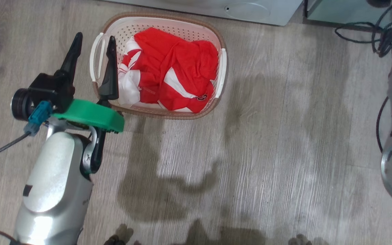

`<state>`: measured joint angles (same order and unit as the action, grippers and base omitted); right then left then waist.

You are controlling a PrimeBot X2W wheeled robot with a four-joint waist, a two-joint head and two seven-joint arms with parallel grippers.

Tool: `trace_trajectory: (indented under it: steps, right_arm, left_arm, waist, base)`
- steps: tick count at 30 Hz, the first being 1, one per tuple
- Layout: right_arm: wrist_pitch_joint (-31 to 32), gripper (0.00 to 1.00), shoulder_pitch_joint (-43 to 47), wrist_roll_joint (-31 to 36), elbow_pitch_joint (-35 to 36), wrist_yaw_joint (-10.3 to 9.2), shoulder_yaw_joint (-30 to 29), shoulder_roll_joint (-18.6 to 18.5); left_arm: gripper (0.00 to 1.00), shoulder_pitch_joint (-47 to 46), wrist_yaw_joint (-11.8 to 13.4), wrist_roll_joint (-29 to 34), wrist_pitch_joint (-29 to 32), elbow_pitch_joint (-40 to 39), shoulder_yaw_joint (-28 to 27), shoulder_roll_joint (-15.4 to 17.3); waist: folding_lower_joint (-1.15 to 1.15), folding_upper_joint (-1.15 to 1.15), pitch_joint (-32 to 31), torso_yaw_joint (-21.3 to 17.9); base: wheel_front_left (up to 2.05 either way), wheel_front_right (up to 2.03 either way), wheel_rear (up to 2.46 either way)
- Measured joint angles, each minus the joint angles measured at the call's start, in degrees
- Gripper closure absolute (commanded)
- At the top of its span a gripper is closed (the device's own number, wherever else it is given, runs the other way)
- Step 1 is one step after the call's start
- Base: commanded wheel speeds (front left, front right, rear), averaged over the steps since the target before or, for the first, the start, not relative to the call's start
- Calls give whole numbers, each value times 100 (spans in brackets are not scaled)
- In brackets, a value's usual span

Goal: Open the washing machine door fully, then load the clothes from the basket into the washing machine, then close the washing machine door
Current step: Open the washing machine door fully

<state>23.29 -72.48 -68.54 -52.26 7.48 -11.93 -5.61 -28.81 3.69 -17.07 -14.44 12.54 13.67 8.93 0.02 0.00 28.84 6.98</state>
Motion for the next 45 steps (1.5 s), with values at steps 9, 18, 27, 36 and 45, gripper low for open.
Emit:
trace_trajectory:
  steps: [9, 18, 27, 36, 45]
  right_arm:
    - [120, 100, -378, 159, -294, 0, 166, 2]
    - [119, 100, -738, 292, -638, 0, 224, -4]
    - [349, 100, -906, 291, -749, -1, 268, -37]
    - [978, 100, -692, 56, -526, -3, 324, -78]
    - [1657, 100, -110, -231, -124, -3, 354, -88]
  left_arm:
    - [0, -97, -4, 38, 0, 0, -12, -123]
    - [0, -154, -56, 101, 0, -2, -40, -185]
    - [0, -211, -131, 153, 0, -3, -81, -271]
    - [0, -214, -155, 252, 0, 19, -100, -308]
    - [0, -205, -231, 253, -1, 135, -135, -350]
  waist:
    - [-1, 0, 154, 147]
    - [-1, 0, 288, 235]
    - [-1, 0, 356, 252]
    - [-1, 0, 252, 179]
    - [-1, 0, 4, 98]
  base:
    - [0, 0, 0]
    - [0, 0, 0]
    - [0, 0, 0]
    - [0, 0, 0]
    - [0, 0, 0]
